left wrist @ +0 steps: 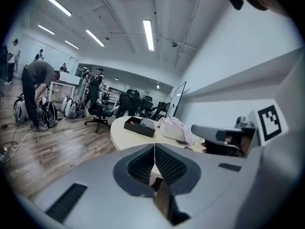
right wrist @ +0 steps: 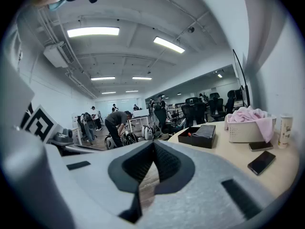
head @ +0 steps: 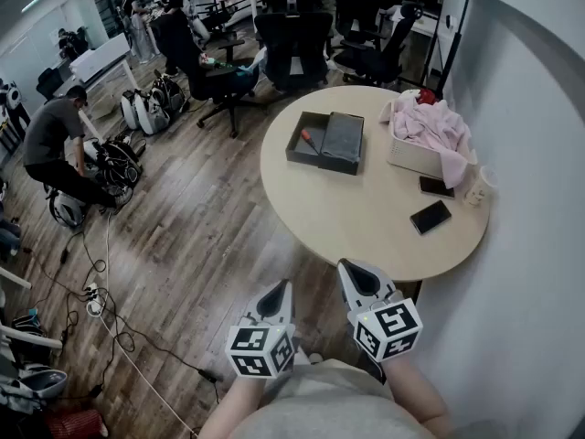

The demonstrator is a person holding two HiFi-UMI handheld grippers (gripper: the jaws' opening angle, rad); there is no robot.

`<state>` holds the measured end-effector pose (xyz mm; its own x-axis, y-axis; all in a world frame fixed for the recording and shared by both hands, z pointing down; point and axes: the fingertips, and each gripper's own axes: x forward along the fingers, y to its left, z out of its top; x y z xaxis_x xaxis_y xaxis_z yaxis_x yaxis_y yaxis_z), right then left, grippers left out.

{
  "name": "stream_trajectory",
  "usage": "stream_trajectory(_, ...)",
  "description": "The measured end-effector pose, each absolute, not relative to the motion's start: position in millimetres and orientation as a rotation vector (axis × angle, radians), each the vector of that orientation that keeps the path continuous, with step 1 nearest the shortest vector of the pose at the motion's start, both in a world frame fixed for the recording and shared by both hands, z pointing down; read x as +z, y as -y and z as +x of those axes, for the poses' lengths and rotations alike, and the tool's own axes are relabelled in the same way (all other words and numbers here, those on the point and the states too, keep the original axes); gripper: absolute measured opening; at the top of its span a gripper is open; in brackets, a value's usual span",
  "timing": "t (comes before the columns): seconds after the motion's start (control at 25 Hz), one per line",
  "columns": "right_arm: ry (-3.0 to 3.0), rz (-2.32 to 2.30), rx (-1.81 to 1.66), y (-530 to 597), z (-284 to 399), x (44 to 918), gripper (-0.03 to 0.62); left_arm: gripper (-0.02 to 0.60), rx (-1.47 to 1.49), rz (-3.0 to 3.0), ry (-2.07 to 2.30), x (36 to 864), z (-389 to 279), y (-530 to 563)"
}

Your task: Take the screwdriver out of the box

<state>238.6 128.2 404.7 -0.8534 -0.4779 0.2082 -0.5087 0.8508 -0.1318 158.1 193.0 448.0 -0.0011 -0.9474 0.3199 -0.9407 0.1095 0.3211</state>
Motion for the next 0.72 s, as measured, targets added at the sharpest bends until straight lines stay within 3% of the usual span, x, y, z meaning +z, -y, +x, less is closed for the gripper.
stream_trajectory(0.72, 2.911, 0.678, 0.217, -165, 263, 397, 0.0, 0.004, -0.023, 1.807, 1.994, 441, 188, -219)
